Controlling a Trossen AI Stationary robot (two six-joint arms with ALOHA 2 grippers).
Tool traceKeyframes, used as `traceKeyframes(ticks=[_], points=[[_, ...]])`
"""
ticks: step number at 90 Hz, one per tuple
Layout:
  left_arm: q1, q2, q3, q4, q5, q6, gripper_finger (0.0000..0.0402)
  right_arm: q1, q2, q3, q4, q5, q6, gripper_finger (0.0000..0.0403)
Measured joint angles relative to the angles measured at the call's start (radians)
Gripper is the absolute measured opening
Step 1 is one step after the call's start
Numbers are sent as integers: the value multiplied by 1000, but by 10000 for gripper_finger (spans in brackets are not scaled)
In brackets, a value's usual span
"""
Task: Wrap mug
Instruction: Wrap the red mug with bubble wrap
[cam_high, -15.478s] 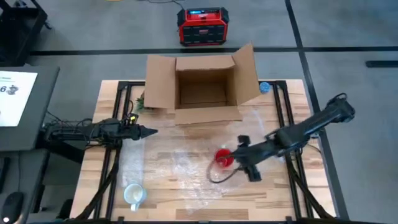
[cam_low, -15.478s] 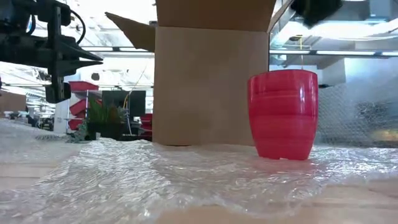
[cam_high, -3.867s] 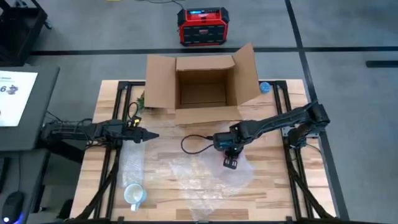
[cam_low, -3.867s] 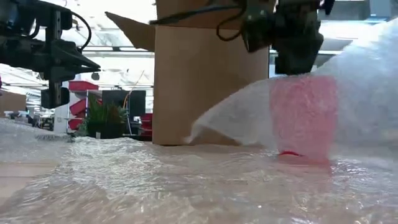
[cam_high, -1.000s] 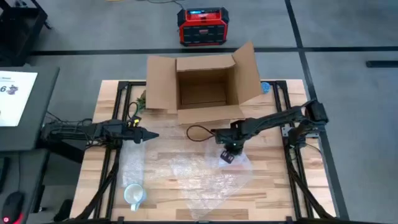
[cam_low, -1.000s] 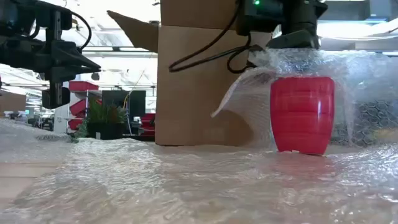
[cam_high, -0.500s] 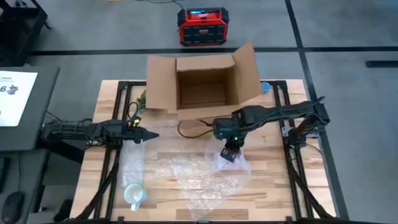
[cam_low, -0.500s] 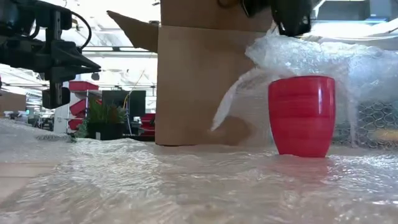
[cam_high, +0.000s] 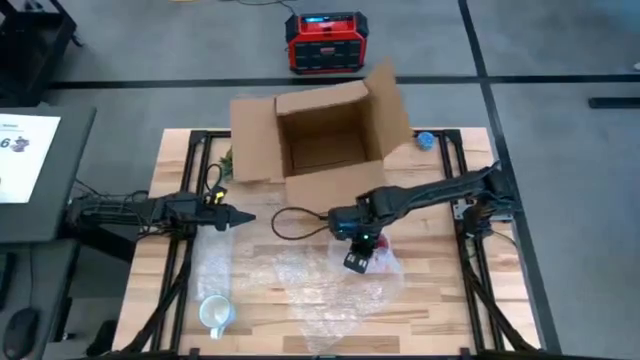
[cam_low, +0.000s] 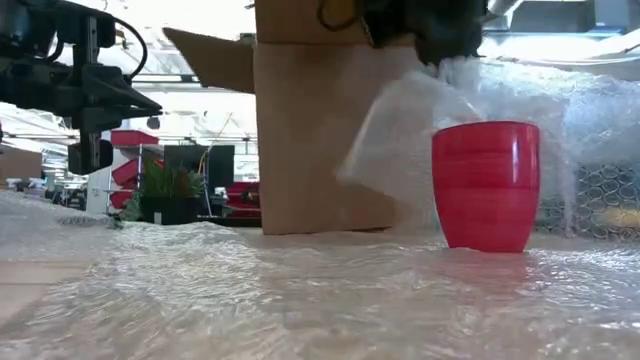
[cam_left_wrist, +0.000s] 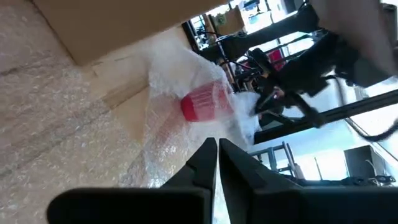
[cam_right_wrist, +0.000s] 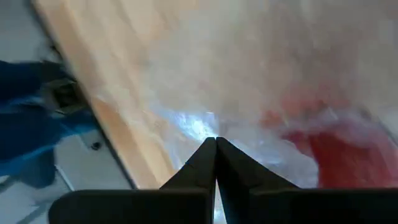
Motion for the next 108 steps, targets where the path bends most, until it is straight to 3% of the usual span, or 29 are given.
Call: traceKeyframes(ticks=[15, 55, 96, 108], points=[[0, 0, 0, 0, 0, 0, 0, -10, -5, 1, -56, 91, 18, 0], [0, 0, 0, 2, 1, -7, 0, 11, 53, 13, -27, 56, 17, 0], [0, 0, -1, 17, 3, -11, 0, 118, -67, 28, -31, 94, 261, 0], [0, 0, -1, 18, 4, -11, 0, 159, -121, 28, -22, 182, 363, 0]])
